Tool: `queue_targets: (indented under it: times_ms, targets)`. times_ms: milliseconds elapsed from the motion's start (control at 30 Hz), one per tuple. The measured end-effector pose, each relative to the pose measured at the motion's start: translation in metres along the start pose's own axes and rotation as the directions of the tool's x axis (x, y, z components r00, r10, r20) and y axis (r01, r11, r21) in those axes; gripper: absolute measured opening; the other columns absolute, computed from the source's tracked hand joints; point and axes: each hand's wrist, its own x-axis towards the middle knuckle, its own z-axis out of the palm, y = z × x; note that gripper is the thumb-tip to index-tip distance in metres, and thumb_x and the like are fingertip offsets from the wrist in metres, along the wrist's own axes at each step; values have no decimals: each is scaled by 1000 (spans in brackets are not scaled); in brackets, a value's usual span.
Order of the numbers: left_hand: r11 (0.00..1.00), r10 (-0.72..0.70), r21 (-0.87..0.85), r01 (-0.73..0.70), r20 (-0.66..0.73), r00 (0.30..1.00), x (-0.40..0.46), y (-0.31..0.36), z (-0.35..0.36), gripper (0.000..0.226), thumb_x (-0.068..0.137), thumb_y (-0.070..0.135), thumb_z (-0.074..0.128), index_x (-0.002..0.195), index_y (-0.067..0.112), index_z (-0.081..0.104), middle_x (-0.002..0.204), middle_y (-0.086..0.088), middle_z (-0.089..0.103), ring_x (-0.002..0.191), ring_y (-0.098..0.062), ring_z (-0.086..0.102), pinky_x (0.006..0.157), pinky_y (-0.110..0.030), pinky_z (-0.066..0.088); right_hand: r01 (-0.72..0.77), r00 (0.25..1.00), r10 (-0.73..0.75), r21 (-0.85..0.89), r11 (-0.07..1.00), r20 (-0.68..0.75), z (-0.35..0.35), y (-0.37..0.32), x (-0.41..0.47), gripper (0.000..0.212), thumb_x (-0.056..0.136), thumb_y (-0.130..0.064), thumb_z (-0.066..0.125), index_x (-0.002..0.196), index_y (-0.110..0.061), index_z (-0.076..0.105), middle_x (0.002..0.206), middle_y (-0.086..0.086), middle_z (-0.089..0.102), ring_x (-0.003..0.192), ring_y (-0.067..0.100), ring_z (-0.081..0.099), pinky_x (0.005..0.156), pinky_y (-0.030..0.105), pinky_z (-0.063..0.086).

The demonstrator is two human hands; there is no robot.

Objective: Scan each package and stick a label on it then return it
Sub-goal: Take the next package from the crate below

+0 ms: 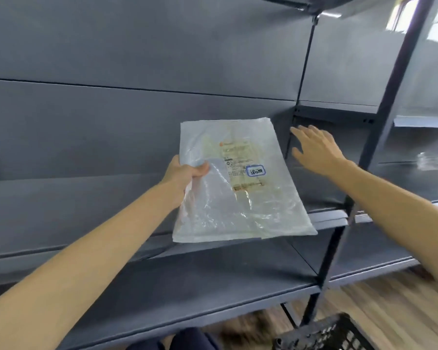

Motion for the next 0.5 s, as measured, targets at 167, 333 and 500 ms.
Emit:
queue_targets:
  times_ms: [167,333,500]
  targets:
    - [999,-31,-24,36,173,984,-6,-59,91,51,75,5,79,115,17,49,105,-2,65,85,-16,65,73,-34,56,-224,974,224,0,975,46,12,97,-89,55,96,-23,48,147,-10,34,148,12,41,136,31,36,110,45,28]
    - [988,-143,-11,152,286,948,-34,-129,148,45,77,1,76,106,23,51,94,2,66,80,-12,66,61,-25,53,-414,896,418,-58,908,149,26,161,-174,59,94,-26,52,148,-11,34,150,11,40,138,30,34,113,43,28]
    - [967,-253,50,250,309,917,-63,-189,178,48,79,0,74,112,21,47,103,-3,64,92,-22,65,84,-41,53,-491,839,503,-108,864,209,44,195,-239,59,93,-28,51,148,-14,33,151,9,38,140,29,31,112,42,26]
